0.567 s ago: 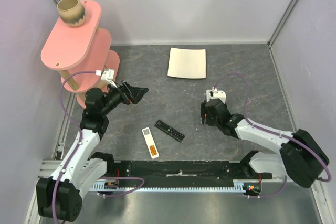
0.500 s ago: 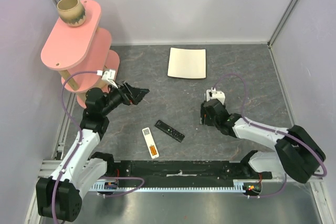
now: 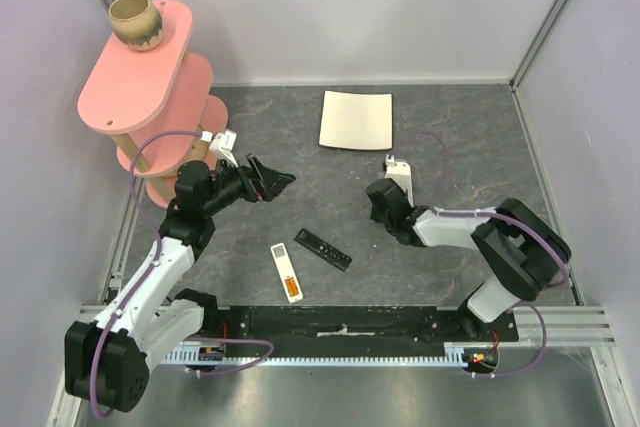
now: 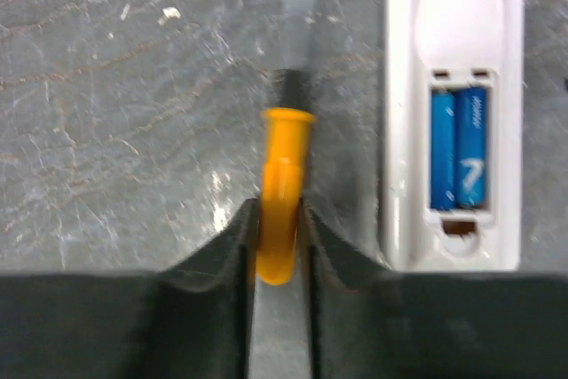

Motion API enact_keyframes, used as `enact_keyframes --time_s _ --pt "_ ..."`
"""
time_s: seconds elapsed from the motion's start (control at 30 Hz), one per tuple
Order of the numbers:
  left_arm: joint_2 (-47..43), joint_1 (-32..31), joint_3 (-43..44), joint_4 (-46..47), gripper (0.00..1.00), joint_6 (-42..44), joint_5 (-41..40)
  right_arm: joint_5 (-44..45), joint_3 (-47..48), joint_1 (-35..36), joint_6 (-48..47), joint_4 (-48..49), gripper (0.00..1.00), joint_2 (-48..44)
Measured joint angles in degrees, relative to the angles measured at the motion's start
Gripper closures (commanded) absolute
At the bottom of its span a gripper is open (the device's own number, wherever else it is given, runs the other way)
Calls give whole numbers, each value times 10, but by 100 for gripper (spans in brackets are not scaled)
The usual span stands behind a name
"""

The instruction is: Unload the batteries from the remote control

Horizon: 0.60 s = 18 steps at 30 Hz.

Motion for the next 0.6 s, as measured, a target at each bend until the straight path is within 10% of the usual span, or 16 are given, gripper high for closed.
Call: enact_keyframes --time_s 0.1,0.6 --pt "14 -16 4 -19 5 4 -16 19 40 9 1 5 100 44" --pt "-46 -74 8 -92 9 125 -83 -55 99 21 -161 -71 100 13"
